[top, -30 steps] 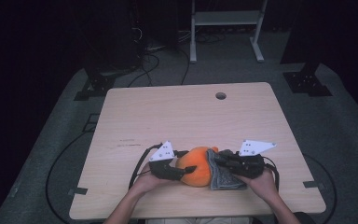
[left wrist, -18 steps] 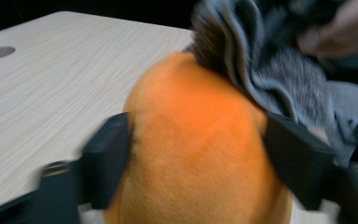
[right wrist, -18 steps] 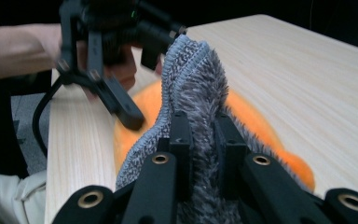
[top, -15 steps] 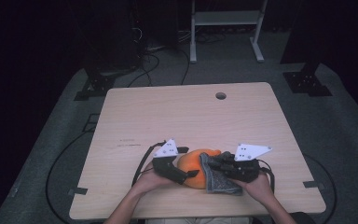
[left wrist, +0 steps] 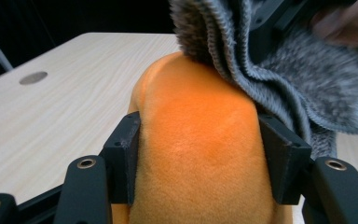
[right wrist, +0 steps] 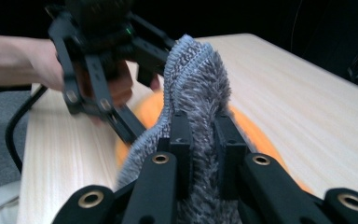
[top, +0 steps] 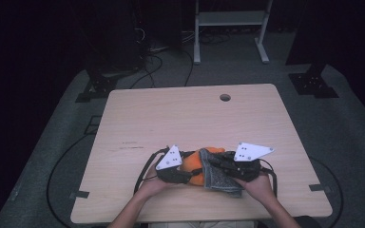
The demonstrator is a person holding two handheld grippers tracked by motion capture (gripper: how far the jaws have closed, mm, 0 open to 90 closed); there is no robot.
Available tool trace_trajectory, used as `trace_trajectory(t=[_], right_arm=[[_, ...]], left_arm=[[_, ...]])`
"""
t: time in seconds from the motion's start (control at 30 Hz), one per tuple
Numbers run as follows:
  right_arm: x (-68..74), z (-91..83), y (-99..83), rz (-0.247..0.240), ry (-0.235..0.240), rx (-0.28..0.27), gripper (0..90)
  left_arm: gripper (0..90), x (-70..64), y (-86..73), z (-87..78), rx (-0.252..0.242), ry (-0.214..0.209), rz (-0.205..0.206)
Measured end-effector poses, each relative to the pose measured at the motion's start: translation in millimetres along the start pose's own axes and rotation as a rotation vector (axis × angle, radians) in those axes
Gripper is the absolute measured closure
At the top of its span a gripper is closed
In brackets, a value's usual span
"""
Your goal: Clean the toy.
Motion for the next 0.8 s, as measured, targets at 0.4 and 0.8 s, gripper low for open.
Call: trace_trajectory(t=[0.4, 0.8], right_arm=[[1.0, -5.9, -14.1, -0.005, 0.006, 0.028, 79.6], [1.0, -14.5, -10.8, 0.031, 0.031, -0.003, 79.4]], left_arm=[[32.8, 7.3, -2.0, -1.5, 0.007, -0.027, -0.140], [32.3, -2.7, -0.7, -0.4, 0.006, -0.040, -0.027]])
Point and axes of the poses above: each handheld gripper's, and its own axes: z roughly forward along the jaws, y roughly out of its top, x roughly to its left, the point moved 1 cm from there along z, roughly forward along the jaws, and after that the axes turned 3 degrees about y, right-handed, at the moved point
